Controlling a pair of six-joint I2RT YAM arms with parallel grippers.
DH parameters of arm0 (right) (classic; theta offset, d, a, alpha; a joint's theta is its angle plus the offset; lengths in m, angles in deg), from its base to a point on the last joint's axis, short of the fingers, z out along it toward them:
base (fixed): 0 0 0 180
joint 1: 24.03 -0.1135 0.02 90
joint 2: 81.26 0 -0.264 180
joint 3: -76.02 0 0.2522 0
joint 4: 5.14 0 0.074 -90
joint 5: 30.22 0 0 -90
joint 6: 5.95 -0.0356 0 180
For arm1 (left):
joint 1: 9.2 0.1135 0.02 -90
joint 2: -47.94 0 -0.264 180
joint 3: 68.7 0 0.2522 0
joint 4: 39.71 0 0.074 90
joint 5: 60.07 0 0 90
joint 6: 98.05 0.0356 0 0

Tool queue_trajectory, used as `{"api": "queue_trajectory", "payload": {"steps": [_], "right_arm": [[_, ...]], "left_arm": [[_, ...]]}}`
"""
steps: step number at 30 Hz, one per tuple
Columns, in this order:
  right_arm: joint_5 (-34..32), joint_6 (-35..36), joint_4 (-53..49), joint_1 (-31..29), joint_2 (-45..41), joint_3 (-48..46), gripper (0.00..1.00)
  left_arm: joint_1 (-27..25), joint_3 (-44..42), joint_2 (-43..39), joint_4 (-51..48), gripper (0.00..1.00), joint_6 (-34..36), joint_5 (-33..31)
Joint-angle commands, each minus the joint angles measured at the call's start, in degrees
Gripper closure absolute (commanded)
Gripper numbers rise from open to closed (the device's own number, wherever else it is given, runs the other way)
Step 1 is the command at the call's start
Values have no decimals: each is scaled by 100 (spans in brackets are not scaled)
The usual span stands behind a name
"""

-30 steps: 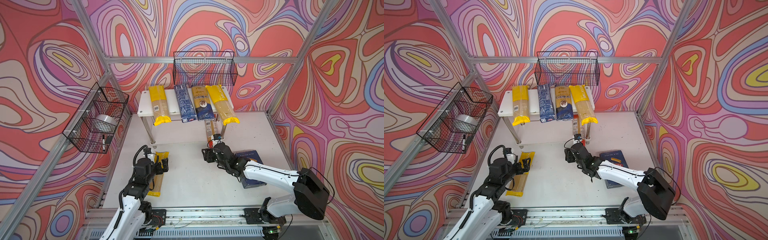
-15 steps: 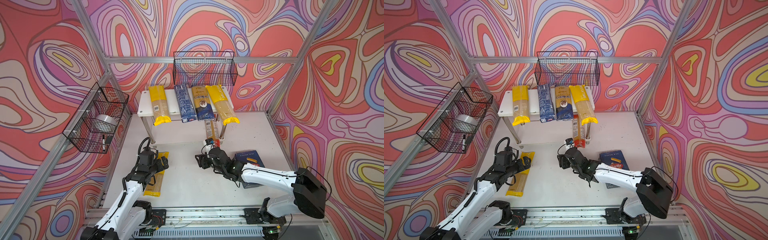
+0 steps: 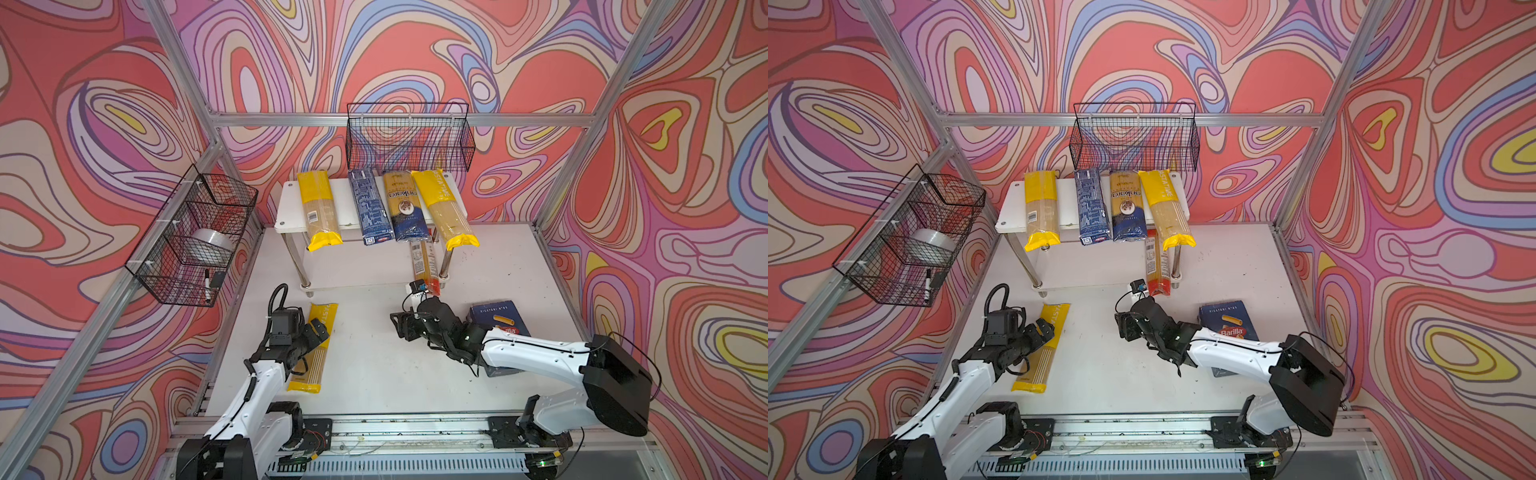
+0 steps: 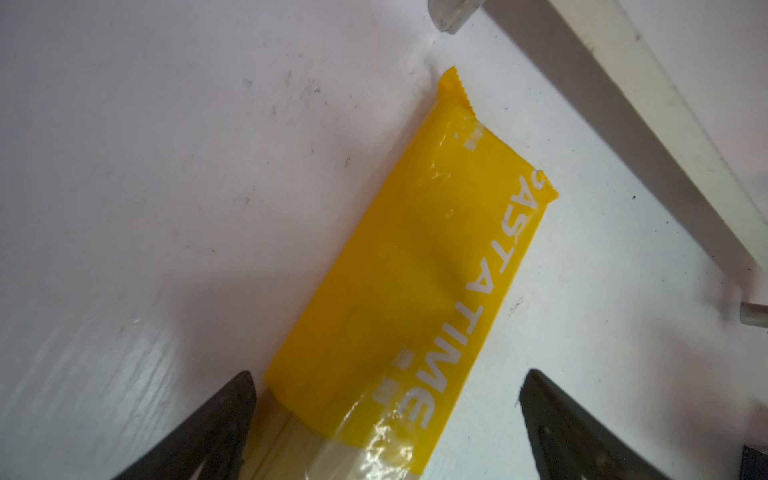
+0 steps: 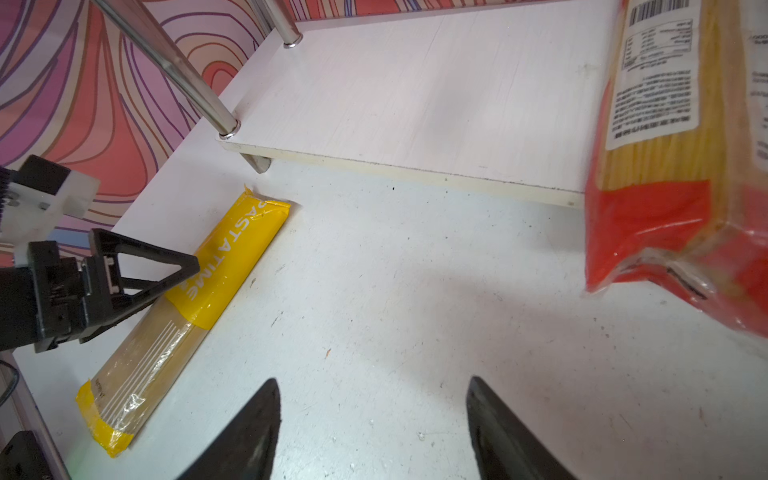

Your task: Place and organize the pasta boxes and bags onto the shelf

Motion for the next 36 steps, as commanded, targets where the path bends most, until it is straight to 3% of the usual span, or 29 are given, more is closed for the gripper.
{"api": "queue_trajectory", "payload": {"steps": [1, 11, 22, 30, 36], "right_arm": [[73, 110, 16, -21, 125, 93, 27], [187, 185, 104, -21, 111, 19, 25], [181, 194, 56, -19, 144, 61, 24], [237, 216, 86, -19, 213, 90, 18], [219, 163, 221, 1, 40, -93, 16]], "left_arm": [[45, -72, 145, 293, 0, -252, 145], [46, -128, 129, 298, 0, -350, 269], [9, -576, -4, 874, 0, -740, 1172], [-1005, -432, -447, 534, 0, -660, 606], [-1404, -348, -372, 438, 0, -570, 451]]}}
